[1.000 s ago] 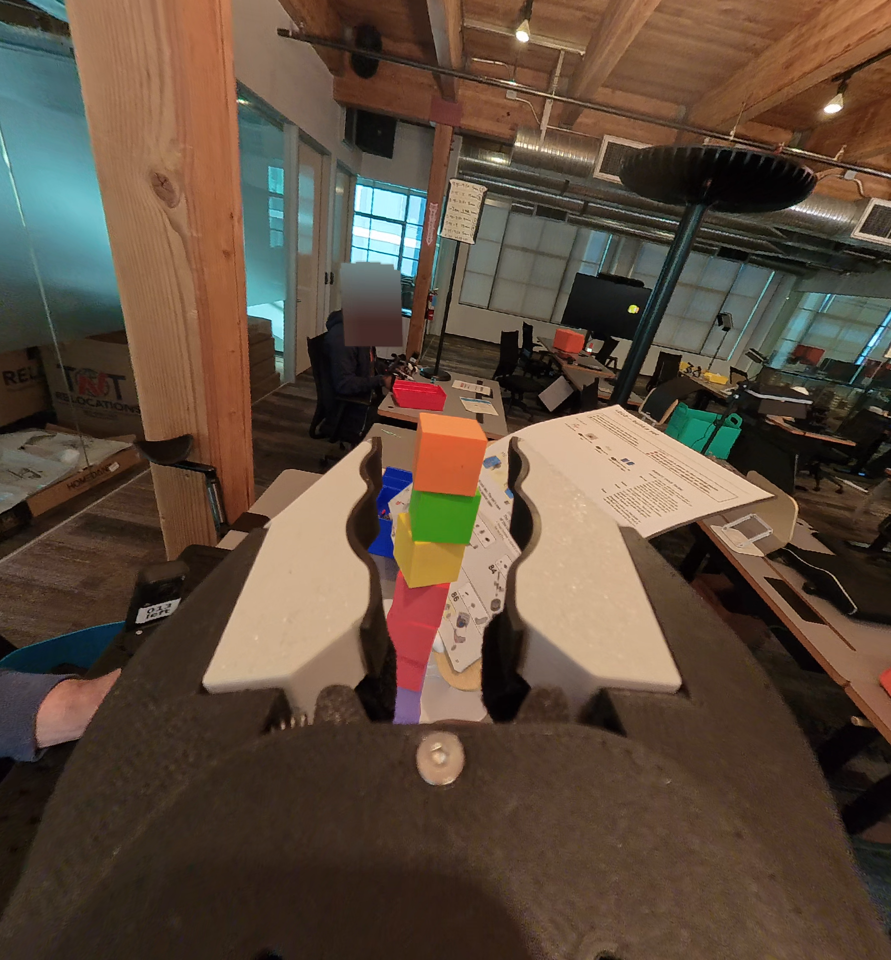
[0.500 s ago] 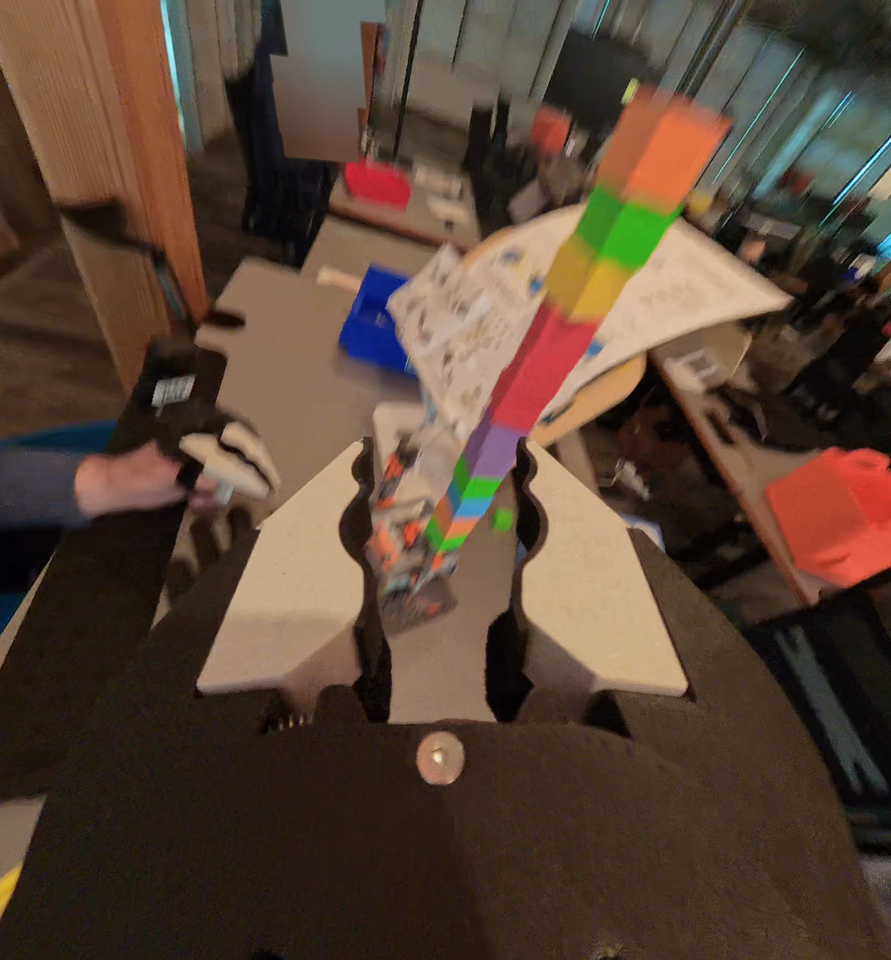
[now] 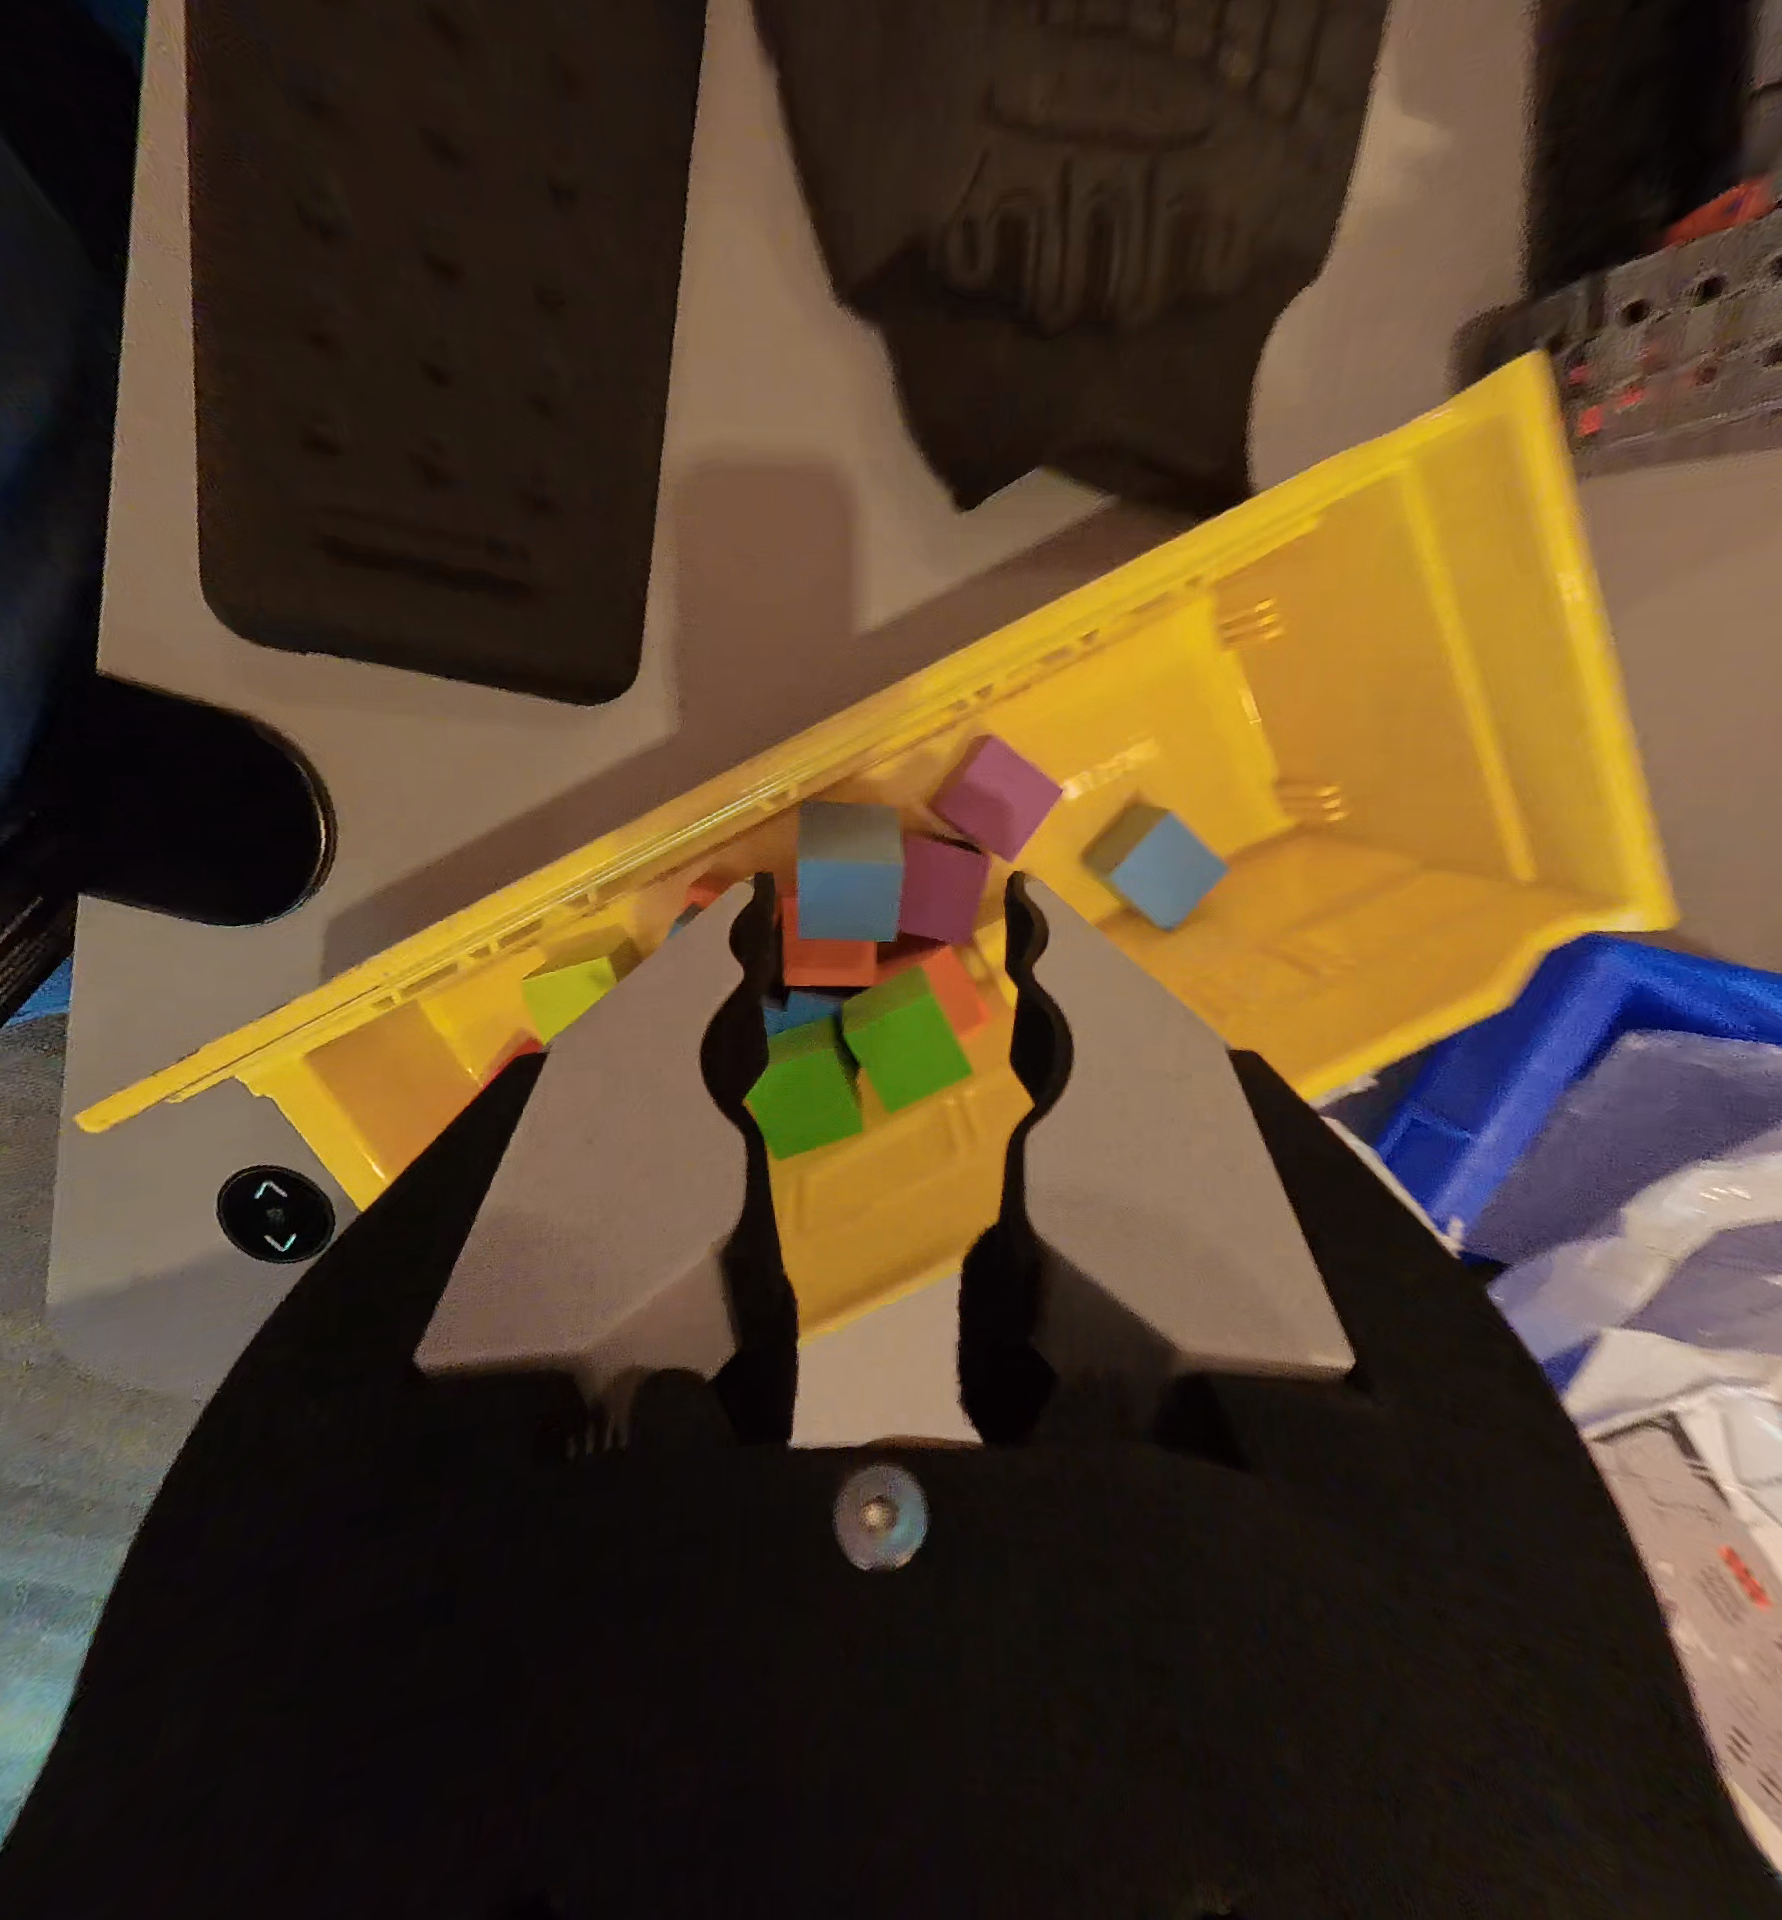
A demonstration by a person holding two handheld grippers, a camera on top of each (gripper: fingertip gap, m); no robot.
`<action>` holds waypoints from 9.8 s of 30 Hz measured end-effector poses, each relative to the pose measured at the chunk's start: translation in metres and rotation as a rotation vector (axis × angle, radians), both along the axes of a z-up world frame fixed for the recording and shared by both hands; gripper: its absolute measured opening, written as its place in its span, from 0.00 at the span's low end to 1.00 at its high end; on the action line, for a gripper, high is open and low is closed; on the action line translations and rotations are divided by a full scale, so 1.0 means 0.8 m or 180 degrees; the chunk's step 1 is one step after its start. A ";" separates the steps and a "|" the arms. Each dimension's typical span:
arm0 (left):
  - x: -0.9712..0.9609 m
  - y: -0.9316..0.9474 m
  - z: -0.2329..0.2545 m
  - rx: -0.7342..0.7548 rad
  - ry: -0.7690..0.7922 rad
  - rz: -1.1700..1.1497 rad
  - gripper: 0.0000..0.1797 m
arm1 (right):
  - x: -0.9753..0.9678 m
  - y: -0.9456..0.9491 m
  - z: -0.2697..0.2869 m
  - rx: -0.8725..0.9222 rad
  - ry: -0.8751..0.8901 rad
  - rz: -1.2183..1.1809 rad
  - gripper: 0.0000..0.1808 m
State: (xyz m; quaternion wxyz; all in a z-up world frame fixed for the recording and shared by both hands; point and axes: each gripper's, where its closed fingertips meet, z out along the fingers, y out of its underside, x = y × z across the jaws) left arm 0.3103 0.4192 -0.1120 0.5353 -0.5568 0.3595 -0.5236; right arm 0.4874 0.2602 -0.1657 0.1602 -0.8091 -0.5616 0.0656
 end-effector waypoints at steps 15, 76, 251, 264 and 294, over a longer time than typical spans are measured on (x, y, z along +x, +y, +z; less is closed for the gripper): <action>0.004 -0.001 -0.005 0.0004 0.0075 -0.0022 0.03 | 0.004 -0.011 -0.069 -0.0186 -0.0503 0.0066 0.14; -0.001 0.006 -0.006 -0.0124 -0.0014 -0.0067 0.02 | -0.059 0.319 0.535 0.1512 0.2312 -0.0341 0.14; 0.026 -0.010 0.002 0.0192 0.0150 0.0119 0.00 | -0.057 0.300 0.589 0.1840 0.2888 -0.0440 0.13; 0.026 -0.009 0.001 0.0132 0.0104 0.0065 0.00 | -0.052 0.322 0.564 0.1480 0.2719 -0.0584 0.14; 0.021 -0.010 0.007 0.0097 -0.0033 -0.0010 0.00 | 0.010 0.200 0.481 0.1949 0.1873 -0.0695 0.32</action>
